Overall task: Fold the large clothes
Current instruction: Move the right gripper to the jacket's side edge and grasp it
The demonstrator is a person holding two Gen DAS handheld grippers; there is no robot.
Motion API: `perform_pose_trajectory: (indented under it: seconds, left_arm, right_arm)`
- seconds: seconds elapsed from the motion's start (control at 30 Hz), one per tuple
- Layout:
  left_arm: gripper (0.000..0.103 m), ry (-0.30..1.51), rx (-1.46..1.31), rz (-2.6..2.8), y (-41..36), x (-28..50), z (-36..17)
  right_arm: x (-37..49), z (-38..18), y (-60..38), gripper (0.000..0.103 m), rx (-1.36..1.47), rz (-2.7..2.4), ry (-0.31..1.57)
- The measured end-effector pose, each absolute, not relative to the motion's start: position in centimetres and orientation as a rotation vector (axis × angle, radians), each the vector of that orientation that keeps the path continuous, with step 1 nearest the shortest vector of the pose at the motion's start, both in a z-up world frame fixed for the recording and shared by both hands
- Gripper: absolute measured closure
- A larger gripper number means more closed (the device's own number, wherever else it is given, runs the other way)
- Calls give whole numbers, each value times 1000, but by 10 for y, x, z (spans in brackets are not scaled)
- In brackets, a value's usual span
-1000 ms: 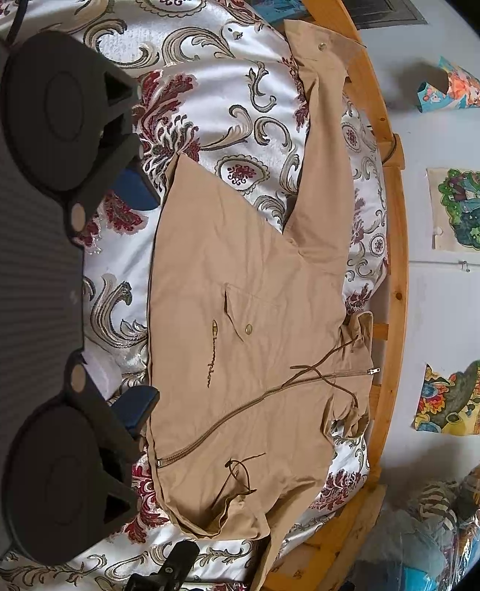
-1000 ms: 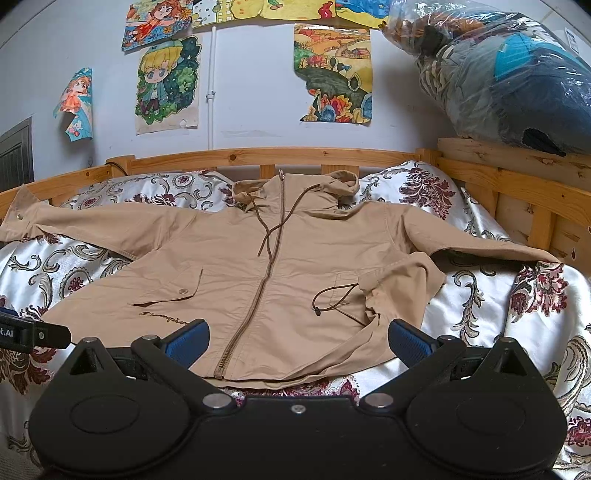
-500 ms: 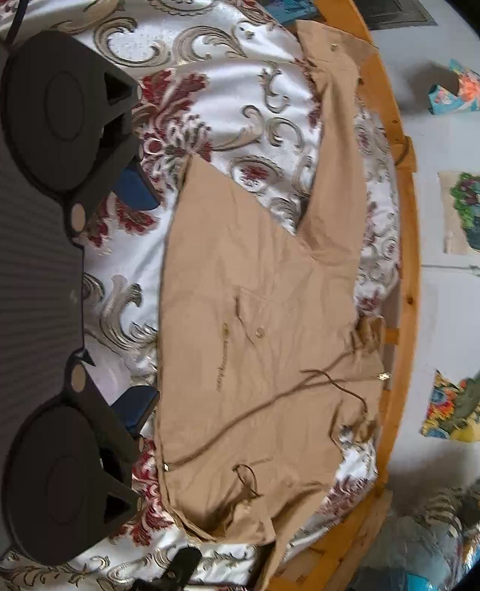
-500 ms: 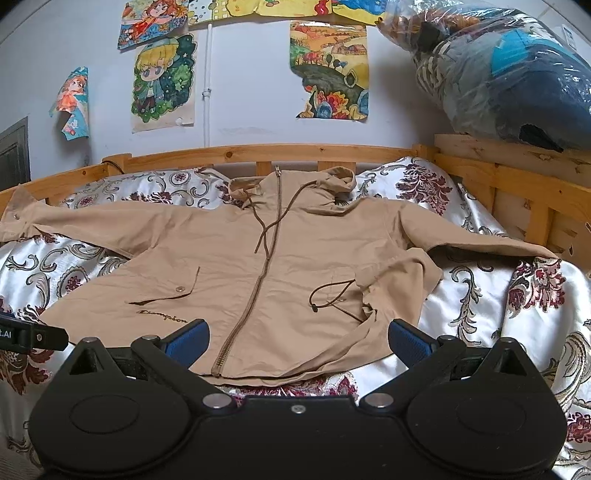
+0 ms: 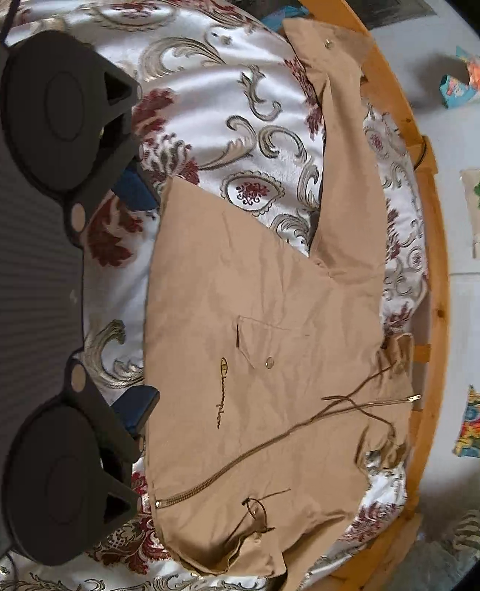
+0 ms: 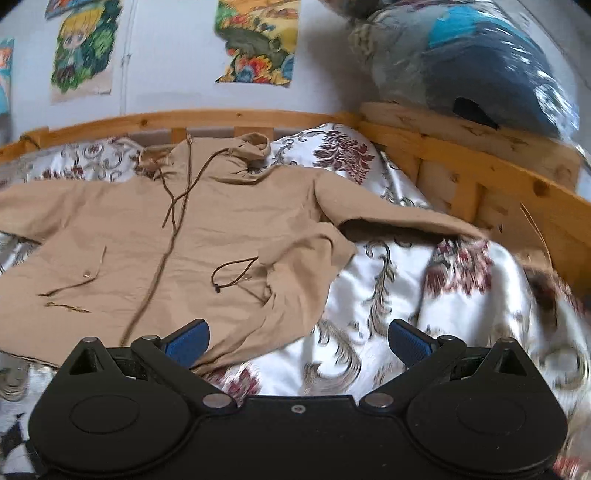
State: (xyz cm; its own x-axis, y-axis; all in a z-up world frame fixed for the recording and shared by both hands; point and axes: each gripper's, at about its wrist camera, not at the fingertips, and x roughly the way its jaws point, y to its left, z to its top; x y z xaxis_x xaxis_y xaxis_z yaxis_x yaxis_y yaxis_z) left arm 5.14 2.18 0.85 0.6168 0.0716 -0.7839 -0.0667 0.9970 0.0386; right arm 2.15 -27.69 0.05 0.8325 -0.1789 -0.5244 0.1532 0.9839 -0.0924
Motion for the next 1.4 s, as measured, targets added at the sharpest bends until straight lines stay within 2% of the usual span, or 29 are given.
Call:
perform_pose_trajectory:
  seconds: [0.27, 0.4, 0.5, 0.67, 0.9, 1.03, 1.2, 1.4]
  left_arm:
    - [1, 840, -14, 110, 15, 117, 3]
    - [1, 785, -49, 98, 12, 142, -18]
    - [1, 785, -4, 53, 6, 148, -28]
    - [1, 811, 45, 36, -1, 154, -40]
    - [1, 822, -41, 51, -1, 141, -41]
    - [1, 828, -56, 41, -8, 131, -39]
    - [1, 826, -53, -3, -18, 122, -36]
    - [1, 833, -44, -22, -19, 127, -39]
  right_arm:
    - [134, 6, -268, 1, -232, -60, 612]
    - [202, -21, -242, 1, -512, -138, 632]
    - [230, -40, -244, 1, -565, -197, 665]
    - [204, -46, -305, 1, -402, -340, 728]
    - [81, -22, -393, 1, -191, -490, 700]
    - [37, 3, -441, 1, 162, -509, 584]
    - [26, 18, -485, 1, 563, -388, 401]
    - [86, 22, -506, 3, 821, -185, 413]
